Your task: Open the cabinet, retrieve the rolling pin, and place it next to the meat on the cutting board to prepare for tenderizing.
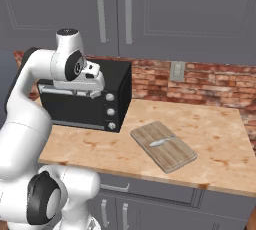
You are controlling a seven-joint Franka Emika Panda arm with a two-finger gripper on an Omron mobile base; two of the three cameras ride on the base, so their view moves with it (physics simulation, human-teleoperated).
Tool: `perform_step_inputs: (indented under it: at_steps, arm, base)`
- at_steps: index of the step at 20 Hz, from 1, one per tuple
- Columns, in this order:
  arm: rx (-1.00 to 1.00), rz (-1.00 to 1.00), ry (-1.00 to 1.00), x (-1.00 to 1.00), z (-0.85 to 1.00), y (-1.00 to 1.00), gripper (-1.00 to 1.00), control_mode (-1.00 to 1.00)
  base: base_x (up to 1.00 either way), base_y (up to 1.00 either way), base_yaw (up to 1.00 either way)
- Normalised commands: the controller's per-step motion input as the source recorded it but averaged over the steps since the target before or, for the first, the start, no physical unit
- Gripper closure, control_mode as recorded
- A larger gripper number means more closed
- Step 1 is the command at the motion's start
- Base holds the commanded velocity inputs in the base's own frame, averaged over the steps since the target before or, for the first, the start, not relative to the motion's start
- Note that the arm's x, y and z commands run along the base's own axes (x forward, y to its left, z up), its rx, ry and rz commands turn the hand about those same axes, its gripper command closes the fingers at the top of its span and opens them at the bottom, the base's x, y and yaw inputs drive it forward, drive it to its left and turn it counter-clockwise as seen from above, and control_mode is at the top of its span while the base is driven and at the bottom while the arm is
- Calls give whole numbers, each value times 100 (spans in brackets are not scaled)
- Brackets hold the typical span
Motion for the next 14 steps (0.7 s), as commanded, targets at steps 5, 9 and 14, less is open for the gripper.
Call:
perform_step_inputs:
  at_steps: [5,9,14]
  arm:
    - [0,0,-9,-6,0,0,-100,-100]
    - [0,0,-19,-7,0,-18,-100,-100]
    - [0,-4,-27,-4,23,-40,-100,-100]
  base:
    - [0,0,0]
    - [0,0,0]
    - [0,0,0]
